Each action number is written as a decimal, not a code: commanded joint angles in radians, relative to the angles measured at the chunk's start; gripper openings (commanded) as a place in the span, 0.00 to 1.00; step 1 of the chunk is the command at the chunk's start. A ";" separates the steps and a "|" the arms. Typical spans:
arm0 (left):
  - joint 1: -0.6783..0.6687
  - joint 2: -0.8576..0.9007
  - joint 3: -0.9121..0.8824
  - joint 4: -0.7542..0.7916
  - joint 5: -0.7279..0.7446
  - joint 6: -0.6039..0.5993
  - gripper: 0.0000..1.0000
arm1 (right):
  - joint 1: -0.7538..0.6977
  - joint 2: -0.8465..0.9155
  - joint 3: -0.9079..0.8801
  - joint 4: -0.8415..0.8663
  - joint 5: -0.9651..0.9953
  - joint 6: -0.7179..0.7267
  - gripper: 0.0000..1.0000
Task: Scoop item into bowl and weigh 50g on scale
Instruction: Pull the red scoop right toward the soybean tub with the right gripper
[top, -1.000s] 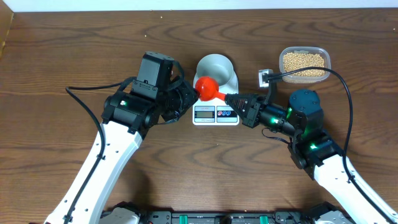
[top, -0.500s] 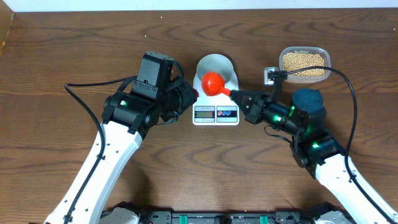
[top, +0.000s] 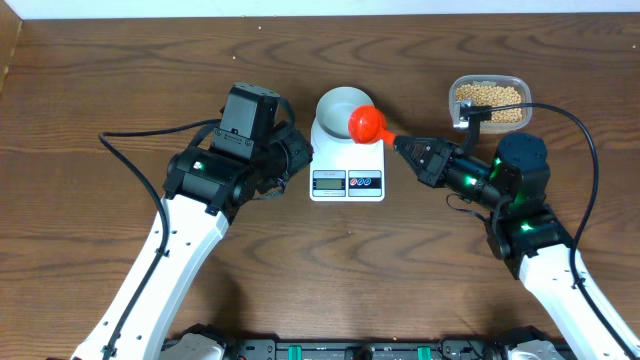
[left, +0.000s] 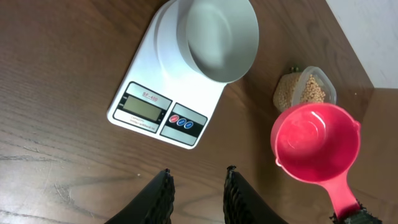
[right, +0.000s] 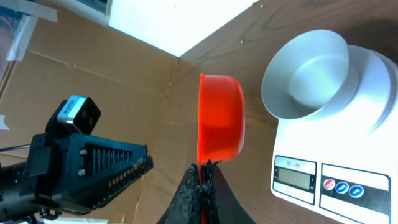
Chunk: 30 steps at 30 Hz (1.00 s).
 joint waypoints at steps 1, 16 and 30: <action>-0.002 0.011 0.010 -0.005 -0.040 0.025 0.30 | -0.032 0.000 0.024 -0.009 -0.069 0.018 0.01; -0.002 0.103 0.010 -0.005 -0.027 0.040 0.30 | -0.204 0.000 0.055 -0.113 -0.280 -0.137 0.02; -0.002 0.142 0.010 0.033 -0.027 0.145 0.30 | -0.204 0.000 0.312 -0.799 -0.359 -0.975 0.01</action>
